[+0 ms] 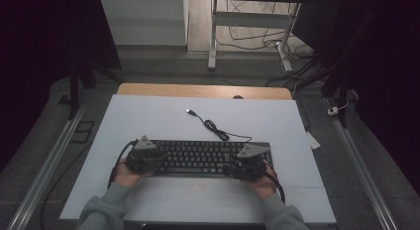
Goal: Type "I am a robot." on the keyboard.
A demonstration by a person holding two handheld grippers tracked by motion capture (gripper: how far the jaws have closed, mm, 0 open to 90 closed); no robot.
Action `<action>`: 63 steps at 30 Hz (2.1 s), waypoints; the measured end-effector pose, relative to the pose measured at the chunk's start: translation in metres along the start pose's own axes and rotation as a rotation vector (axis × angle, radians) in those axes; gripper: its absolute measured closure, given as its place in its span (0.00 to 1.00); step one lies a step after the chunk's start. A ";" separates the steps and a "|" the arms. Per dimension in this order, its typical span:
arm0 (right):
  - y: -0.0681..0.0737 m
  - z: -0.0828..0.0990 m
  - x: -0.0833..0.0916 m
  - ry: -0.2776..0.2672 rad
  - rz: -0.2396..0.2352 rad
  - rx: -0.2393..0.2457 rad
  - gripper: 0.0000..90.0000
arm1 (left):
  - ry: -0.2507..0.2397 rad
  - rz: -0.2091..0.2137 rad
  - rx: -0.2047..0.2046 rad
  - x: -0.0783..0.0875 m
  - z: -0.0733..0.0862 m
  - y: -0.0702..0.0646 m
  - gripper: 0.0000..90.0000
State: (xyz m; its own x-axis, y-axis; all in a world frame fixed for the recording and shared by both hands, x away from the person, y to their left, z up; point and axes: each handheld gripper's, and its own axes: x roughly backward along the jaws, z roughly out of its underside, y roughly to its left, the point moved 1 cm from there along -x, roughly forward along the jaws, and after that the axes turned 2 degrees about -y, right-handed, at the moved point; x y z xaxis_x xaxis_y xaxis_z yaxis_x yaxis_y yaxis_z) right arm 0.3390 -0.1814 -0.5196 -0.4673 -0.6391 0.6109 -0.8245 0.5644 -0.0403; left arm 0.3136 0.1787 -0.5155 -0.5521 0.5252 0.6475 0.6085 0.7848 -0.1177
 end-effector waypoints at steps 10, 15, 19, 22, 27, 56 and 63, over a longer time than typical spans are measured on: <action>0.000 0.000 0.002 -0.005 0.000 -0.006 0.55 | 0.008 -0.036 0.039 0.000 0.003 0.010 0.58; 0.001 0.000 0.006 -0.022 0.011 -0.024 0.55 | 0.008 -0.035 0.042 0.000 0.002 0.011 0.55; 0.002 0.000 0.012 -0.038 0.018 -0.041 0.55 | 0.002 -0.034 0.040 0.002 0.001 0.012 0.54; 0.004 0.002 0.012 -0.039 0.019 -0.041 0.55 | -0.008 -0.035 0.042 0.004 0.000 0.013 0.53; 0.003 0.002 0.012 -0.036 0.017 -0.038 0.55 | -0.014 -0.032 0.039 0.004 -0.001 0.014 0.53; -0.004 0.003 0.013 -0.044 0.020 -0.038 0.56 | 0.086 0.016 -0.069 -0.027 -0.029 0.003 0.74; -0.006 0.003 0.014 -0.039 0.025 -0.037 0.56 | 0.104 0.041 -0.072 -0.033 -0.028 0.000 0.99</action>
State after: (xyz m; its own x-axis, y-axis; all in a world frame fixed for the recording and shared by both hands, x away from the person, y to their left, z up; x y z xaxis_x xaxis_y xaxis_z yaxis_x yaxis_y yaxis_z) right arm 0.3364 -0.1951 -0.5135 -0.5003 -0.6442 0.5785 -0.8005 0.5988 -0.0256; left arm 0.3478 0.1527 -0.5155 -0.4659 0.5168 0.7182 0.6708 0.7356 -0.0941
